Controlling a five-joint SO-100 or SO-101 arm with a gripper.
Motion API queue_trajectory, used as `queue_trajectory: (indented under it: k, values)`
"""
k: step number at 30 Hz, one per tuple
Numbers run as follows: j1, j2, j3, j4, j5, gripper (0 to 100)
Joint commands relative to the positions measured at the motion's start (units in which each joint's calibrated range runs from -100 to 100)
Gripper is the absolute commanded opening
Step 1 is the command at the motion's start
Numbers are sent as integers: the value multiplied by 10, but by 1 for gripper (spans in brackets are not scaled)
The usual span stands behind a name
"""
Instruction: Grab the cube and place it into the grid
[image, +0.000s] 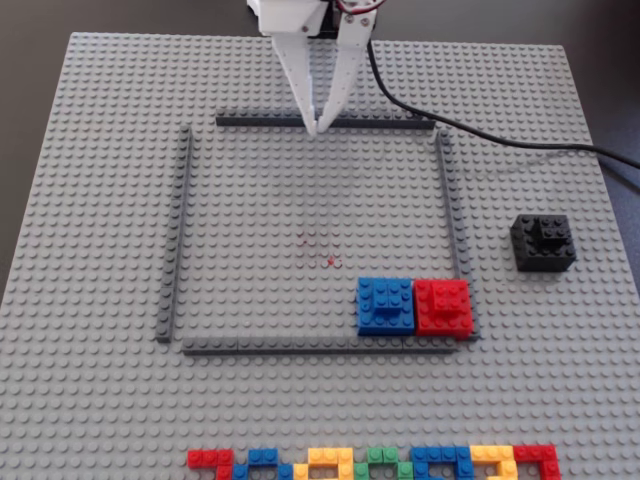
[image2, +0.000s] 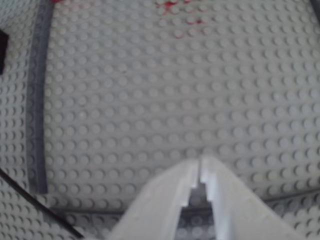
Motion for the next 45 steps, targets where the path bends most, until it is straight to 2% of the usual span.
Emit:
queue_trajectory:
  k: [1,8,22,38,45]
  values:
    - [-8,-20,-3,-7,-4,0]
    - [-16,15,-71,3,-2,0]
    - [-68,204,-341,57,-18,0]
    - [-147,569,-725,81,-57,0]
    - [-204,732,-906,112,-102,0]
